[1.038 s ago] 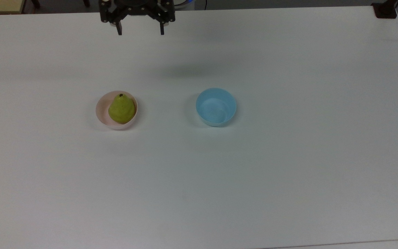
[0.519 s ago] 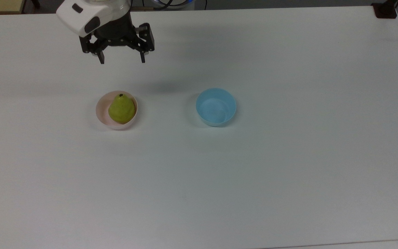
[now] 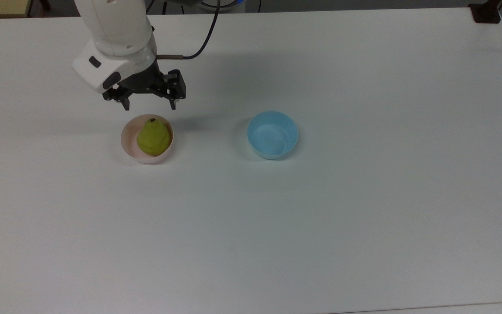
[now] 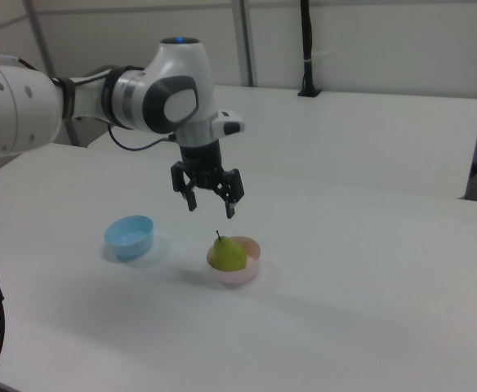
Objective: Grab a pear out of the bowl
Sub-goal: 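Lower the gripper around the pear and close on it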
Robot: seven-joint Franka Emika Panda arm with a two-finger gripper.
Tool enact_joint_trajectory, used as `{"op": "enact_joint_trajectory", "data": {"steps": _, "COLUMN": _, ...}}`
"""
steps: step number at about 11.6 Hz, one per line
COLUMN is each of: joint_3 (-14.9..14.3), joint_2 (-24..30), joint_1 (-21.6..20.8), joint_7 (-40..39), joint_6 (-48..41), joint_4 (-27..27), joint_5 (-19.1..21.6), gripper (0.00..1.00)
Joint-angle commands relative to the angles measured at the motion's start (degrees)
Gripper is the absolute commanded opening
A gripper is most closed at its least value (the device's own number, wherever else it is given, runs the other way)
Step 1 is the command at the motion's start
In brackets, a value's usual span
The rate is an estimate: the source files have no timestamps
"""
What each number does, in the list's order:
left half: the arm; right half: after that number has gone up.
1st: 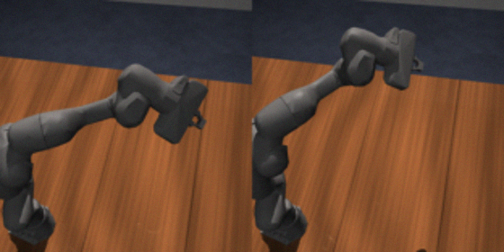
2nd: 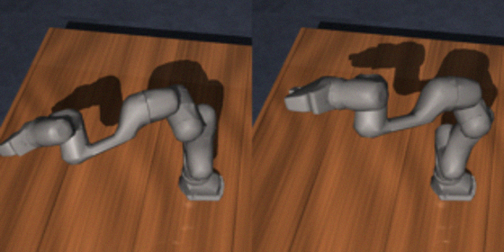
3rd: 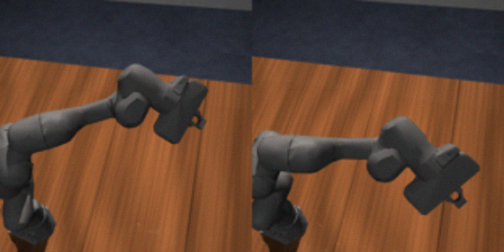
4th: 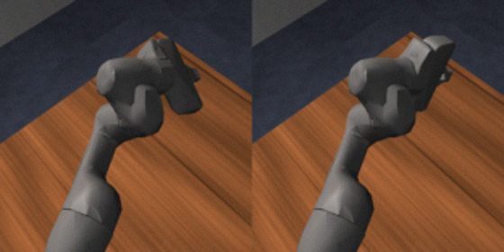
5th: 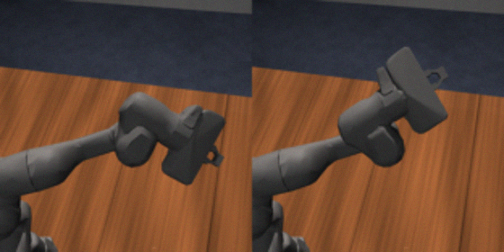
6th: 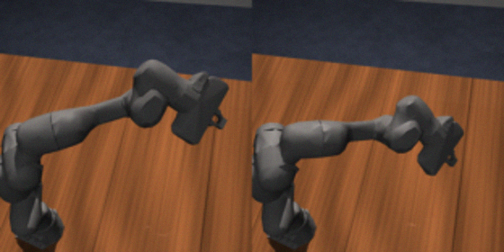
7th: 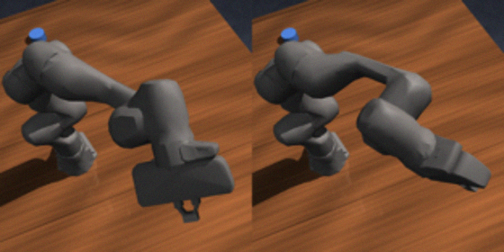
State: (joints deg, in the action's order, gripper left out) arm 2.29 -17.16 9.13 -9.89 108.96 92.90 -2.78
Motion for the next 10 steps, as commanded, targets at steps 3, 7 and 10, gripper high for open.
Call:
{"op": "enact_joint_trajectory", "data": {"steps": 3, "joint_3": -0.45, "joint_2": -2.87, "joint_1": 0.18, "joint_7": -0.93, "joint_6": 7.76, "joint_4": 4.57, "joint_5": -2.49, "gripper": 0.85}}
{"op": "enact_joint_trajectory", "data": {"steps": 7, "joint_3": -0.45, "joint_2": -5.51, "joint_1": 1.23, "joint_7": -0.66, "joint_6": 10.38, "joint_4": 4.66, "joint_5": -5.04, "gripper": 0.8}}
{"op": "enact_joint_trajectory", "data": {"steps": 10, "joint_3": -0.45, "joint_2": -6.74, "joint_1": 1.59, "joint_7": -0.66, "joint_6": 10.57, "joint_4": 4.57, "joint_5": -5.22, "gripper": 0.77}}
